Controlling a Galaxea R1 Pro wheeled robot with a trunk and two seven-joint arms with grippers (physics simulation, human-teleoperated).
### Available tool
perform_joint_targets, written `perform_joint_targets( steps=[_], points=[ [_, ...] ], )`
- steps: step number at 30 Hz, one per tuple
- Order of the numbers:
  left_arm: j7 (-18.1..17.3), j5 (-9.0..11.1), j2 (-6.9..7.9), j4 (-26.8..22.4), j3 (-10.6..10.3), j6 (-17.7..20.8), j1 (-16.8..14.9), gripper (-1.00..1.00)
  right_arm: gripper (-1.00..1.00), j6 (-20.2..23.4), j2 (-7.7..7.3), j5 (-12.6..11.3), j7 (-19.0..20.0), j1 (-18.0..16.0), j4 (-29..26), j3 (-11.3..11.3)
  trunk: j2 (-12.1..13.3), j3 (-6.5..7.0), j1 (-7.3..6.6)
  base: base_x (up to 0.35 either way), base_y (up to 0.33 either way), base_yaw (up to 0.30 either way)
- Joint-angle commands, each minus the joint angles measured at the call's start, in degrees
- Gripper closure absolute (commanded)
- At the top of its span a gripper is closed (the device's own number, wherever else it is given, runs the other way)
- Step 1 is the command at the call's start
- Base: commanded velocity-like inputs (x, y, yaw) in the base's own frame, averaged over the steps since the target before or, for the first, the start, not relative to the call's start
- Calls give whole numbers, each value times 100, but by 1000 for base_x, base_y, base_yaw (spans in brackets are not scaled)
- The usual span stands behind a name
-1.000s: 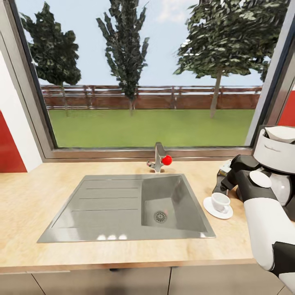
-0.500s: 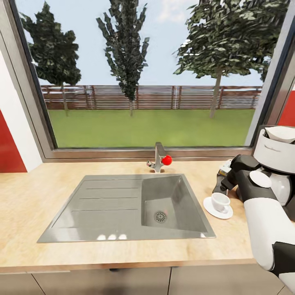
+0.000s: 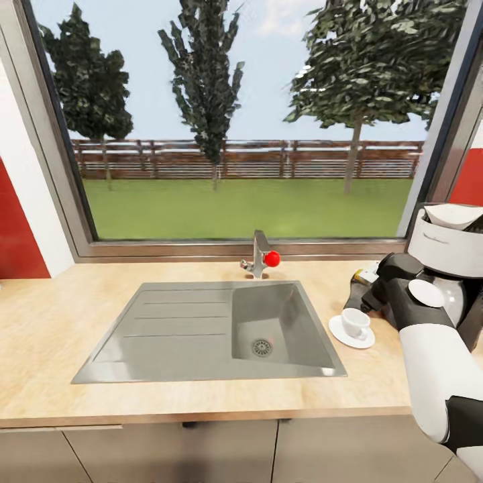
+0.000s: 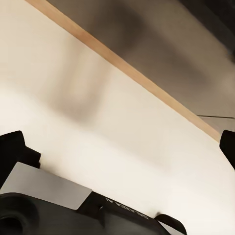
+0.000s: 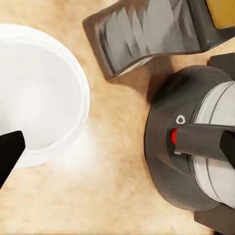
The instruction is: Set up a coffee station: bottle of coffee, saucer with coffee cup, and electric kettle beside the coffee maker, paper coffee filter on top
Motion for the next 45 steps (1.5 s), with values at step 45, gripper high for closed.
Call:
perform_joint_targets(
  steps=[45],
  points=[
    [-30,-23,0,9,37,-12,-5,-100,-100,24,-33,9,358,-5,-391,-10,-4,-7,0,-207,0,0]
  ],
)
